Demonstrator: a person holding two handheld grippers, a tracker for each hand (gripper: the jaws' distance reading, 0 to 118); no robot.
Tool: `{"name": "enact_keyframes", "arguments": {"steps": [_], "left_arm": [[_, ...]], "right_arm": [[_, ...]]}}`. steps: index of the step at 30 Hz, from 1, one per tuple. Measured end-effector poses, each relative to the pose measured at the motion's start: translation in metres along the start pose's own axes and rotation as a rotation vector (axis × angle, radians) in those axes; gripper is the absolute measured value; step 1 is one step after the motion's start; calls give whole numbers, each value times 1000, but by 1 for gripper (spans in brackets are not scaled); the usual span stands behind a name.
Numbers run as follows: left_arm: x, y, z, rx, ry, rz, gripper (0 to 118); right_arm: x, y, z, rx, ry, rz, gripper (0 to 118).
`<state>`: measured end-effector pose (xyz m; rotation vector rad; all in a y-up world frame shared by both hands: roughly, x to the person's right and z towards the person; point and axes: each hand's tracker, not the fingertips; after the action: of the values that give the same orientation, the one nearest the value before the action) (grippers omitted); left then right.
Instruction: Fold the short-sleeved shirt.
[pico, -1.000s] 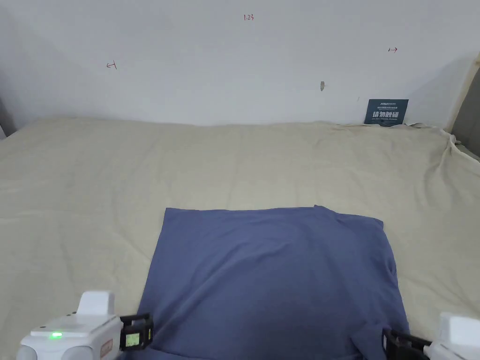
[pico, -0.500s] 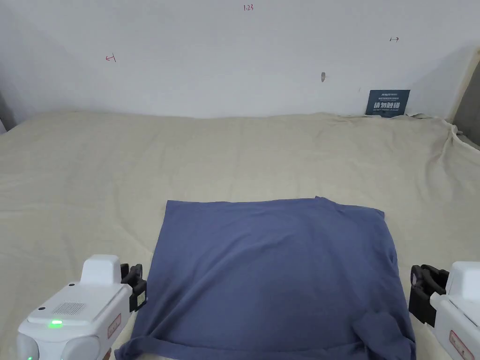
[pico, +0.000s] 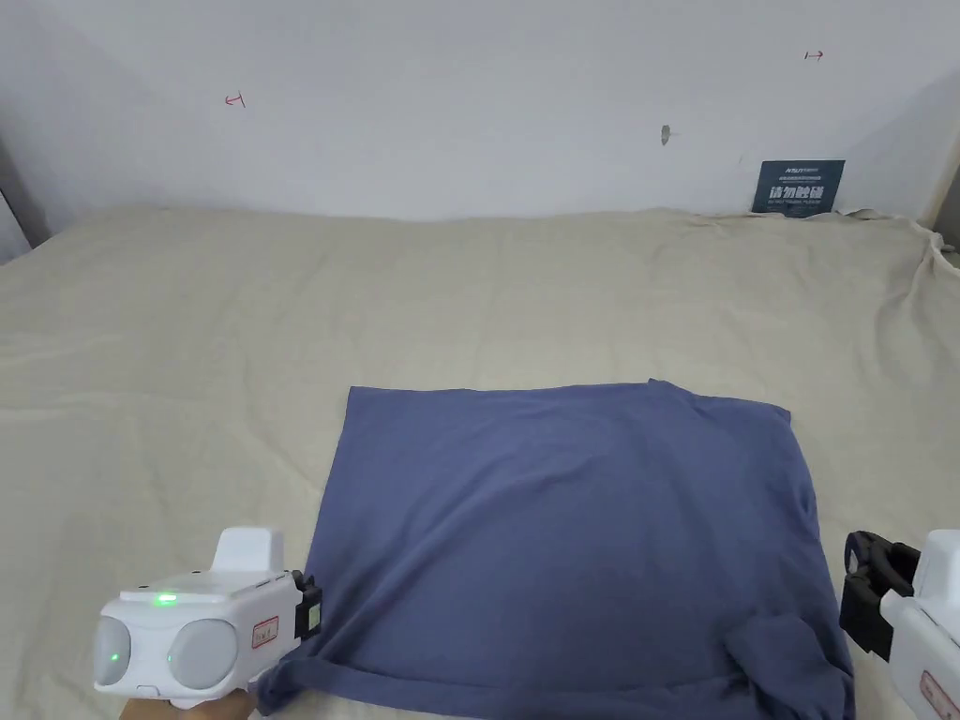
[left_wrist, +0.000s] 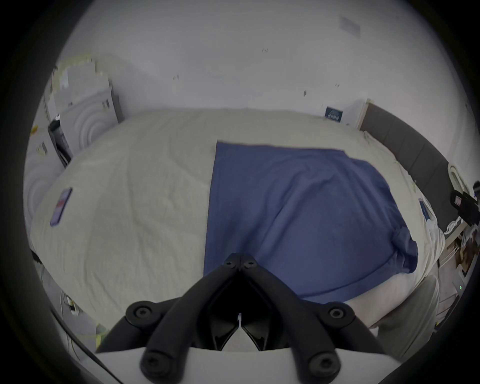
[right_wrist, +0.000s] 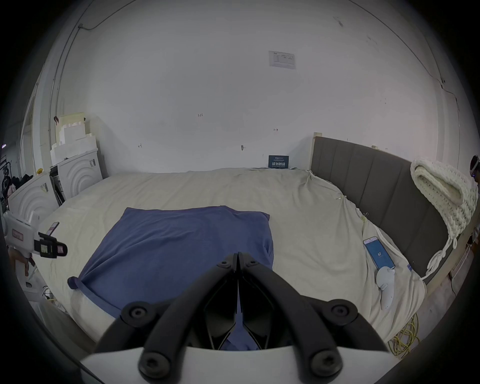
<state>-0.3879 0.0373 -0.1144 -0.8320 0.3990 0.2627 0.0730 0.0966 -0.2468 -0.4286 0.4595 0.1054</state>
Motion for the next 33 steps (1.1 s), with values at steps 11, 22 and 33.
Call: {"name": "enact_keyframes", "arguments": {"steps": [11,22,33], "left_arm": [[-23,-22,-40,-174,54,53,95],[-14,-38,-60,-310,-1,8,21],[-2,-24,-21,-184,-34,5,7]], "right_arm": [[1,-3,-5,-32,9,-9,0],[8,-13,-6,-66,10,-31,0],[28,-36,-21,-229,-18,-113,34]]}}
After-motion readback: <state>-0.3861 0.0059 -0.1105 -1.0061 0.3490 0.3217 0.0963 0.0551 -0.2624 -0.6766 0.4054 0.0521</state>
